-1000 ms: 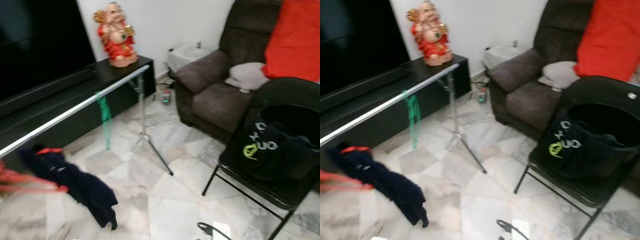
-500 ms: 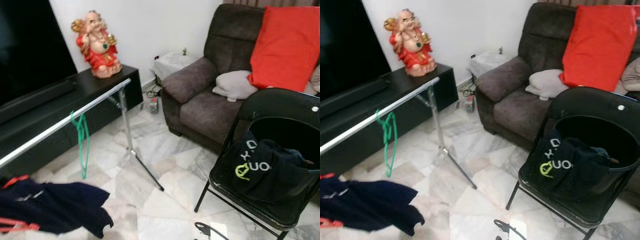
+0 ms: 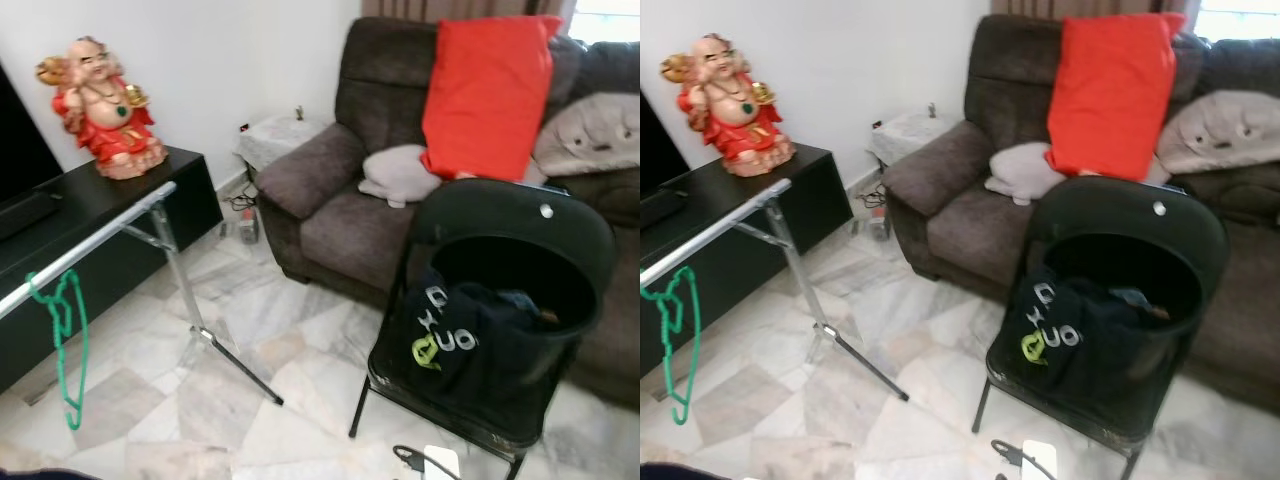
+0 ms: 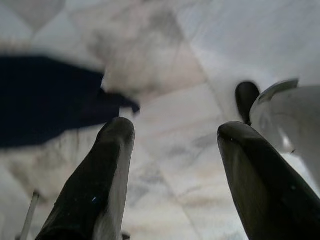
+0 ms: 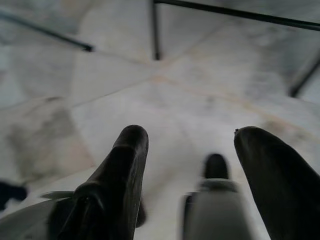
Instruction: Hang hanger
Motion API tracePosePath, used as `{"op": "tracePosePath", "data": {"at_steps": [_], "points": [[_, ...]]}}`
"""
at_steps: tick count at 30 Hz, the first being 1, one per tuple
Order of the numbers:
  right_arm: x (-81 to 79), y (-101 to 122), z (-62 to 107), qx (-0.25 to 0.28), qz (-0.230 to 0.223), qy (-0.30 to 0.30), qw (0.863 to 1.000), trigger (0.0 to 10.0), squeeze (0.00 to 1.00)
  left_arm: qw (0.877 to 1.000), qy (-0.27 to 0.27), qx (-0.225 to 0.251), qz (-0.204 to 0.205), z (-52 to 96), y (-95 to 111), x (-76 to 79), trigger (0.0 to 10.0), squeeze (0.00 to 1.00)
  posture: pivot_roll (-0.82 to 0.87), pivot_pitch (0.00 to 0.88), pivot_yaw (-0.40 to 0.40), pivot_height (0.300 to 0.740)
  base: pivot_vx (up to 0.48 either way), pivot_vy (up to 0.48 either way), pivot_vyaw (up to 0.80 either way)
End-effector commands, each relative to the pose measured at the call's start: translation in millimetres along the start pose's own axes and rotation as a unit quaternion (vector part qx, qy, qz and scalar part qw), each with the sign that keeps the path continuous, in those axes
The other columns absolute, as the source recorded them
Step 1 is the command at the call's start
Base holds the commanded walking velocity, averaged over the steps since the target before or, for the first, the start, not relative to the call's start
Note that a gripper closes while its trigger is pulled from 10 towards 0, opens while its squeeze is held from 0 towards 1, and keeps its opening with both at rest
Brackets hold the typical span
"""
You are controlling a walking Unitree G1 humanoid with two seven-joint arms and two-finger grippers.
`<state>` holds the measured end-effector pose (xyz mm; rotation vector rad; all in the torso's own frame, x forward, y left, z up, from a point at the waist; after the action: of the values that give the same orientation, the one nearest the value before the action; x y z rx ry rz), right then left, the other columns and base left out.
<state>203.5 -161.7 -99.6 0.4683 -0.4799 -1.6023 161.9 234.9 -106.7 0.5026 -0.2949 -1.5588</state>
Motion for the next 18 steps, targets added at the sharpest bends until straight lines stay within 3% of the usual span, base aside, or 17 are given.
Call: {"op": "tracePosePath", "data": {"at_steps": [1,18], "points": [[-8.4,0.8,-0.3,-0.001,-0.001,0.01,1.0,10.0,0.0,1.0,0.006,-0.007,-0.001,1.1,-4.9,-5.4,10.0,0.0,-0.05,0.005,0.114,0.74,0.0,0.0,-0.79],[-8.8,0.5,-0.2,0.0,0.003,0.011,1.0,10.0,0.0,1.0,-0.004,-0.002,-0.008,-0.4,-0.2,4.2,10.0,0.0,-0.05,0.0,0.115,0.74,0.0,0.0,-0.79]]}}
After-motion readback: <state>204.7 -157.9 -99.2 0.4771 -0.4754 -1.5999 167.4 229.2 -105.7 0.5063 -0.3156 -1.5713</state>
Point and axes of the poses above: a point about 5 cm out from each wrist's last joint towards the gripper, its own z axis pointing back from the gripper into the wrist, its own y axis along the axis of the wrist's last joint, x = y × z, the point moved 2 cm from there along -z, pointing out of the wrist towards the gripper, and after that the axes turned 4 degrees about z, right-handed, at the moved point
